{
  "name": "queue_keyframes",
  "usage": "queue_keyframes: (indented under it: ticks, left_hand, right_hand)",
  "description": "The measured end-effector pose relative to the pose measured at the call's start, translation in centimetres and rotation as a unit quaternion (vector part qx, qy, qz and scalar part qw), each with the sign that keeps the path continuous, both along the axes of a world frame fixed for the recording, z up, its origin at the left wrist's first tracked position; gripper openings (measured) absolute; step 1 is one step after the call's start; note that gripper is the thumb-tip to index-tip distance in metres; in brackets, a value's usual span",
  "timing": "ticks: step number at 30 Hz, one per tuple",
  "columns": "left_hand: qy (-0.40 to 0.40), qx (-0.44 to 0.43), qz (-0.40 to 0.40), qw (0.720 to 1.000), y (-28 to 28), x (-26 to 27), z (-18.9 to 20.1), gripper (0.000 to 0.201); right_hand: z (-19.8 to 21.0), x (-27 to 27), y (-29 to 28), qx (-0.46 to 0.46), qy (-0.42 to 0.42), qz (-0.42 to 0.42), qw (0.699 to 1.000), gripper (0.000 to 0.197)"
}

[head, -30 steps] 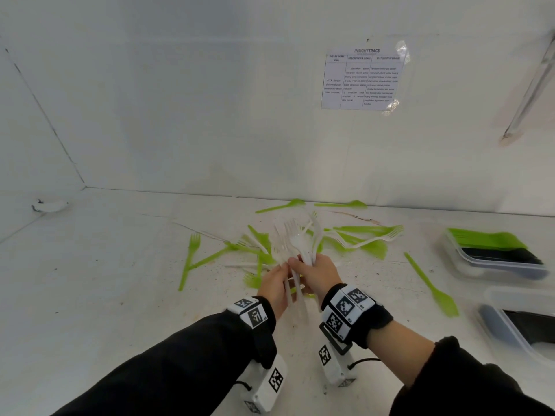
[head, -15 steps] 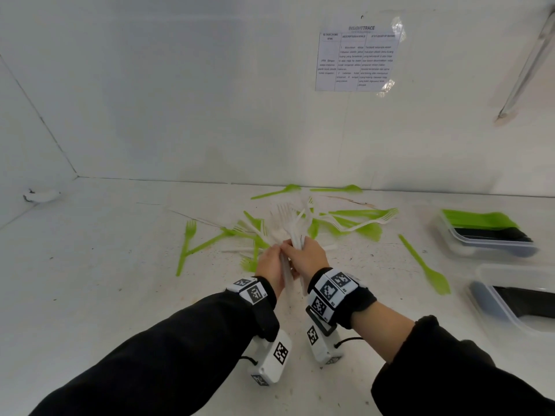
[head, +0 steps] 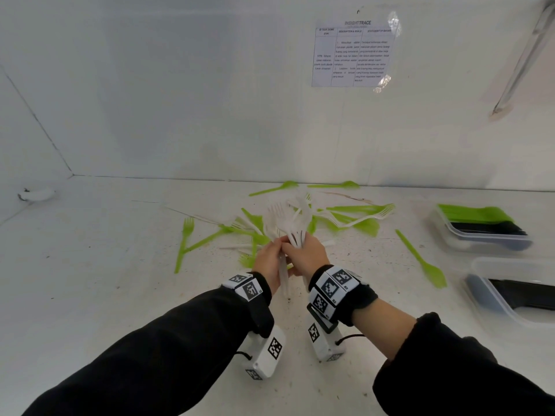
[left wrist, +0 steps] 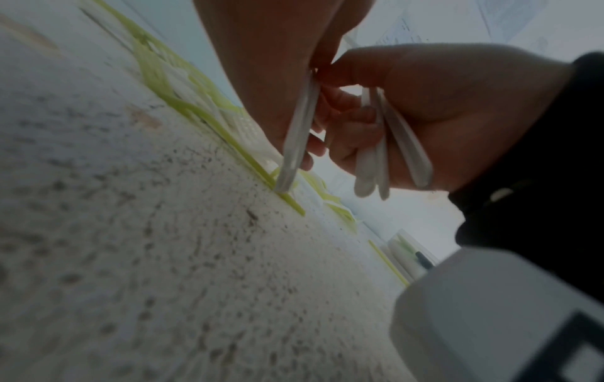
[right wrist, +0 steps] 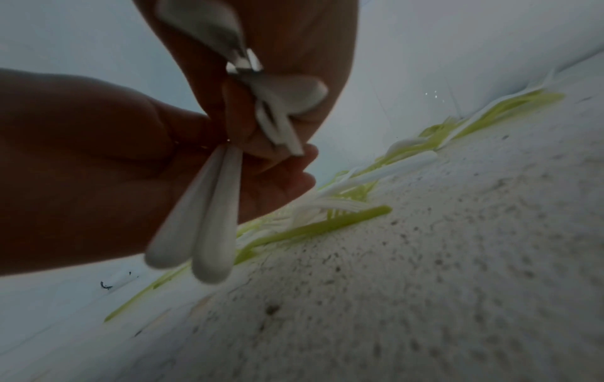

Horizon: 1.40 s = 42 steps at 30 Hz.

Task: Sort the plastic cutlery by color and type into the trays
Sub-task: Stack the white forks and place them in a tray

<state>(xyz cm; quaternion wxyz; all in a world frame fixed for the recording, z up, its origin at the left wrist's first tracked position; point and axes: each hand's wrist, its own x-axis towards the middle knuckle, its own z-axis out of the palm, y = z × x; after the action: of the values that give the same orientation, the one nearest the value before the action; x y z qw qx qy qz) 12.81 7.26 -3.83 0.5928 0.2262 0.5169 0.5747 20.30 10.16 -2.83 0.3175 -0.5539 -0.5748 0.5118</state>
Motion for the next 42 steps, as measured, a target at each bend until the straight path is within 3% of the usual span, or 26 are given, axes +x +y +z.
queue_keyframes:
  ticks: [7, 13, 22, 25, 31, 34, 42]
  left_hand:
    - [-0.014, -0.013, 0.045, 0.999, 0.2, -0.1, 0.2, 0.029]
    - [-0.029, -0.008, 0.02, 0.999, -0.1, -0.1, 0.2, 0.03]
    - [-0.06, -0.039, 0.041, 0.997, 0.1, -0.2, -0.2, 0.031]
    - [-0.067, -0.043, 0.031, 0.996, -0.4, 0.1, 0.2, 0.041]
    - [-0.045, -0.032, 0.062, 0.997, -0.2, 0.3, -0.4, 0.034]
    - [-0.042, -0.022, 0.055, 0.997, -0.2, 0.1, -0.6, 0.024]
    - [-0.03, -0.016, 0.044, 0.998, -0.2, -0.3, -0.4, 0.015]
  right_hand:
    - [0.1, 0.6, -0.6, -0.033, 0.098, 0.018, 0.995, 0.016]
    - [-0.3, 1.0, -0.4, -0.005, 0.055, 0.04, 0.998, 0.028]
    - [-0.9, 1.2, -0.5, 0.029, 0.037, 0.029, 0.998, 0.018]
    - [-0.9, 1.0, -0.4, 0.033, 0.013, 0.013, 0.999, 0.031]
    - [-1.1, 1.0, -0.5, 0.043, -0.022, -0.012, 0.999, 0.034]
    - [-1.1, 1.0, -0.6, 0.058, -0.018, -0.018, 0.998, 0.02]
    - [-0.6, 1.6, -0.4, 0.071, -0.031, -0.022, 0.997, 0.026]
